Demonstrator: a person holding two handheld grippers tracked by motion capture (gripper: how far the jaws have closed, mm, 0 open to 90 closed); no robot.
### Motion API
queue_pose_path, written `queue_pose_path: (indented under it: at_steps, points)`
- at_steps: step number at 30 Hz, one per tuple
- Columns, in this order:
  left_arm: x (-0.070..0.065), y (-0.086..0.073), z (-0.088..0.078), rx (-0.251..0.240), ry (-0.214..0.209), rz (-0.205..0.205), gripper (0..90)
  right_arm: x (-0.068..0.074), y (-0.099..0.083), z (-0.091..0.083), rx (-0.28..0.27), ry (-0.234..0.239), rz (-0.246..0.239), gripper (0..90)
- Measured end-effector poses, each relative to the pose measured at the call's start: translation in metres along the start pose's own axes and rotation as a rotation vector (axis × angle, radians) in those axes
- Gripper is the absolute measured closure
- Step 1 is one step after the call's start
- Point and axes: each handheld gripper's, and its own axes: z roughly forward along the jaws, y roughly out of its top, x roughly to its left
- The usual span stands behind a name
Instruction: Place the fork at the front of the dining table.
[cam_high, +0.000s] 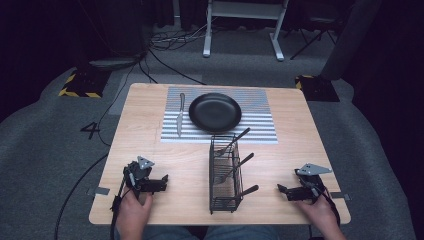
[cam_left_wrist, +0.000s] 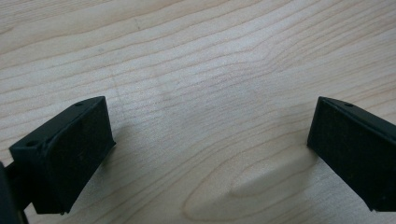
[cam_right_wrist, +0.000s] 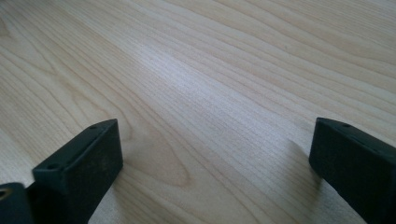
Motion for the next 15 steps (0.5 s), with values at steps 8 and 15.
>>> queue_pose_path:
  at_steps: [8,15]
  points:
    - [0.0,0.0,0.0,-0.001,-0.001,0.001,0.2,0.002,0.002,-0.011,0.017,0.016,-0.009,38.6]
    - [0.0,0.0,0.0,0.0,0.001,0.001,0.2,0.003,0.014,-0.038,-0.009,0.066,0.024,43.8]
